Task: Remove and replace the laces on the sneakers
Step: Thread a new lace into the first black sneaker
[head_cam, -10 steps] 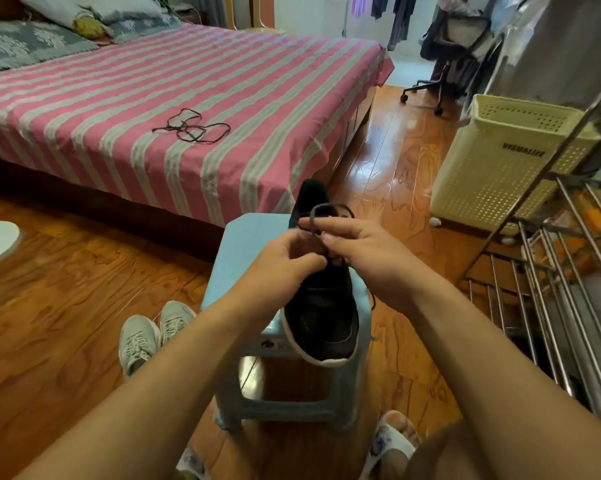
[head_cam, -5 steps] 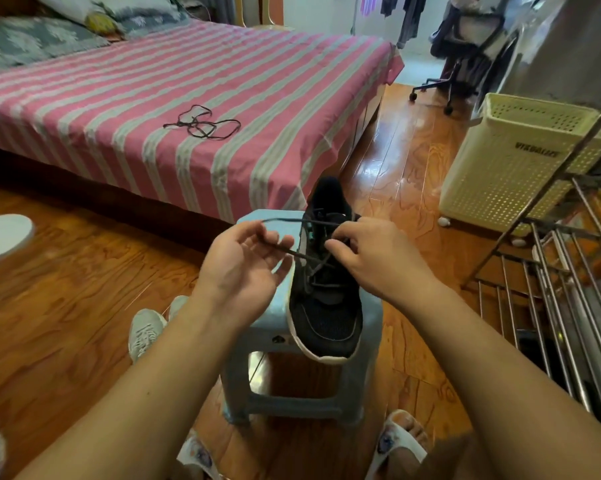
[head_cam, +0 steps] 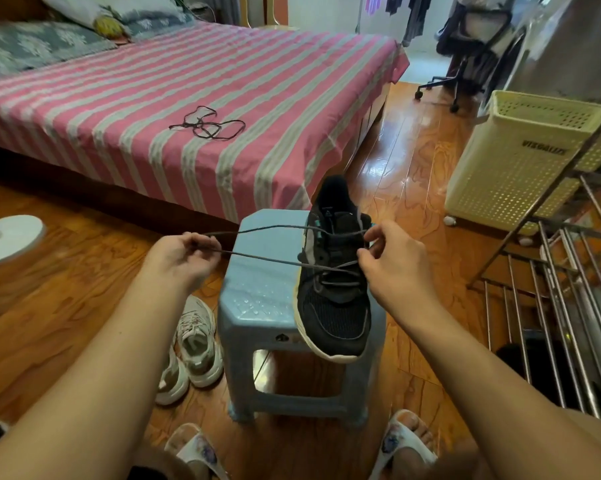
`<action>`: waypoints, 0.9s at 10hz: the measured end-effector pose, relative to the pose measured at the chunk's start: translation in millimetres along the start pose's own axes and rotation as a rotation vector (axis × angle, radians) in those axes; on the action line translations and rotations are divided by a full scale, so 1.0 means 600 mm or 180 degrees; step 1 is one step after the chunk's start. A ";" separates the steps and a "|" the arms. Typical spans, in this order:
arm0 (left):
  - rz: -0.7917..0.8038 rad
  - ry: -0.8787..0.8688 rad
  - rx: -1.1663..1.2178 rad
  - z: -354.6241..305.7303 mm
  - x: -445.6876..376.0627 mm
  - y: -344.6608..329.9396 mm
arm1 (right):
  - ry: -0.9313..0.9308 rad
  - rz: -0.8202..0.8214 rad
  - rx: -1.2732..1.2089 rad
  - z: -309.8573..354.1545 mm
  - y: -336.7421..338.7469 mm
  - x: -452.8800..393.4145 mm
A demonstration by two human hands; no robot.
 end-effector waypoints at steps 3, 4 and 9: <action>-0.1088 -0.2126 -0.5053 -0.012 0.020 0.027 | -0.0530 0.0117 0.0410 0.007 -0.013 -0.007; -0.0175 -0.4013 -0.5595 0.045 0.090 -0.023 | -0.0279 0.0017 0.0805 0.012 -0.009 -0.009; 0.1951 -0.4495 -0.4768 0.191 0.176 -0.043 | -0.3122 0.0262 -0.4360 0.024 0.041 -0.043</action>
Point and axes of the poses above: each hand's wrist, its own x-axis away from the middle knuckle, its own y-axis out of the back of the hand, z = x × y, the point moved 3 cm from there along -x, towards the middle knuckle, and after that the axes turned 15 degrees about -z, right-handed, at the moved point
